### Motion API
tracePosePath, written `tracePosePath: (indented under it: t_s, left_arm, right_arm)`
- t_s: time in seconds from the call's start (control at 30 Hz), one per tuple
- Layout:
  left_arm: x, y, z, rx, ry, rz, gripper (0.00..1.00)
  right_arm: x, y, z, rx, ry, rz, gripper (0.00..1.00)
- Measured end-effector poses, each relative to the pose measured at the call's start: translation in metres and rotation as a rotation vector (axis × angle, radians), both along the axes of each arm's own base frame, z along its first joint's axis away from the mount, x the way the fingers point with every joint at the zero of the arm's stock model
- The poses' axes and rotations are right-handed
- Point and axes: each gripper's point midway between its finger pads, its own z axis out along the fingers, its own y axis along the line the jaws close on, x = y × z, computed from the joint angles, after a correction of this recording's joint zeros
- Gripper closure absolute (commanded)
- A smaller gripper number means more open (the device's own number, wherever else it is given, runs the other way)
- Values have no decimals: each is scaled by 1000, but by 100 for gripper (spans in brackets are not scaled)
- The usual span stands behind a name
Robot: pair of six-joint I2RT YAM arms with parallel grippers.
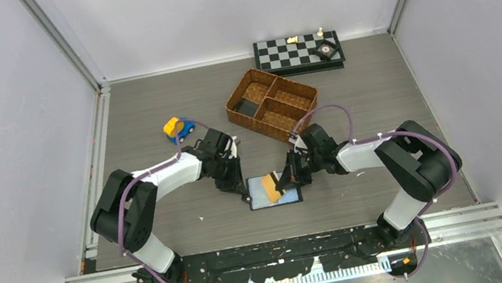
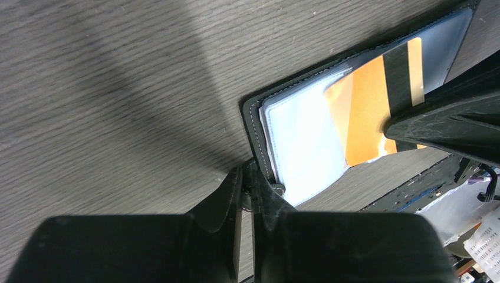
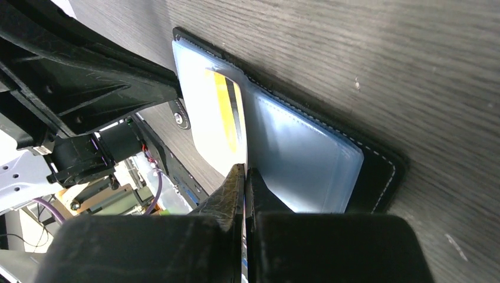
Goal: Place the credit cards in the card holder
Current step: Insert the credit card into the card holder.
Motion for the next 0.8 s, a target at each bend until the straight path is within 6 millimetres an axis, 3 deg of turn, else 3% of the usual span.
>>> tracePosePath:
  t_s: [0.33,0.8]
  left_arm:
    - [0,1,-1,3,1,0,99]
    - [0,1,-1,-1,5,2,100]
  right_arm:
    - [-3,10,-4,18,0,20,98]
    - [-4,16,-6,-48,-23,25,75]
